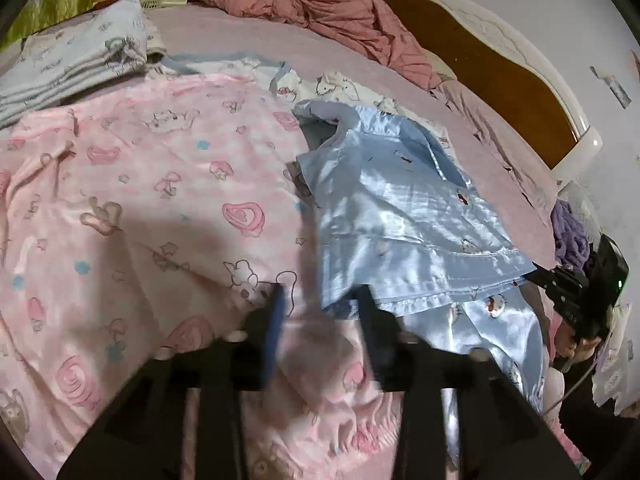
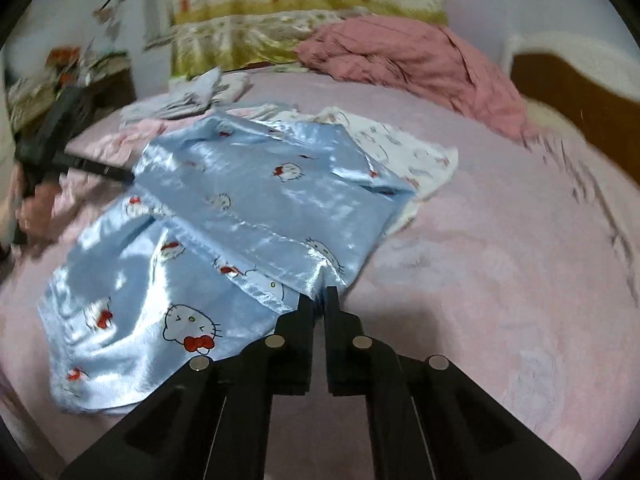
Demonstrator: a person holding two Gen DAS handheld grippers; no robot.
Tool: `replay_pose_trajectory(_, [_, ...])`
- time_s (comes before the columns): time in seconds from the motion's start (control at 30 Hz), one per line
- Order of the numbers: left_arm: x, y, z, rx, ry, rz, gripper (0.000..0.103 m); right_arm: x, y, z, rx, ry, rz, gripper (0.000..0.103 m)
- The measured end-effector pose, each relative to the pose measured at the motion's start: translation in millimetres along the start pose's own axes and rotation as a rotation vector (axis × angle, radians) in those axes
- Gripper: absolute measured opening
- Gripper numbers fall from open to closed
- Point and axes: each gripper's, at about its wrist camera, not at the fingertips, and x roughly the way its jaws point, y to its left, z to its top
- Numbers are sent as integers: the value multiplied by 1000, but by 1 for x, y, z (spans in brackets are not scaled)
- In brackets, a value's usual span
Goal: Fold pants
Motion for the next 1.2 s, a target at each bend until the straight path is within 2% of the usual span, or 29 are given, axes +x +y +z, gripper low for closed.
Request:
replay_pose_trajectory(0.03, [-7,-3,1,15,-17,-8,48,-3,-5,1,30,3,20,4])
replay_pose_trajectory(0.1, [-18,-12,7,60,-49,-16,52,-11,-17,4,92,-3,55,19])
replay_pose_trajectory(0.17, [-26,-23,19,98,-83,16,58,-22,-26,8,134,-23,96,27])
replay_pose_trajectory(0.33, [-16,-37,59,81,-102,44,62,-37,-32,24,170,-98,152,30])
replay_pose_trajectory(0.47, [7,-41,88,66,-105,132,63,-22,-19,53,98,-114,35,30])
replay_pose_trajectory(0.57, [23,-34,103,16,-100,146,63,18,-17,84,77,-13,7,30])
replay_pose_trajectory(0.63, [30,-29,109,-1,-99,143,63,50,-11,103,39,48,-52,30])
replay_pose_trajectory(0.7, [36,-27,116,20,-106,187,63,75,-2,115,-25,83,-116,30])
replay_pose_trajectory(0.77, [42,-28,125,43,-107,242,63,101,10,124,-90,137,-138,30])
replay_pose_trajectory(0.87, [55,-19,144,31,-72,260,63,124,19,127,-144,193,-206,30])
replay_pose_trajectory(0.97, [71,-1,166,-44,-38,249,63,121,2,124,-78,150,-260,30])
replay_pose_trajectory(1.0, [76,4,172,-70,-28,238,63,119,-3,123,-59,139,-253,29])
replay_pose_trajectory(1.03, [83,9,178,-99,-13,217,63,117,-9,121,-45,132,-239,23])
replay_pose_trajectory(1.07, [91,14,183,-126,1,195,63,115,-13,119,-41,129,-228,3])
replay_pose_trajectory(1.2, [126,28,191,-208,105,89,63,102,-30,111,-8,99,-201,1])
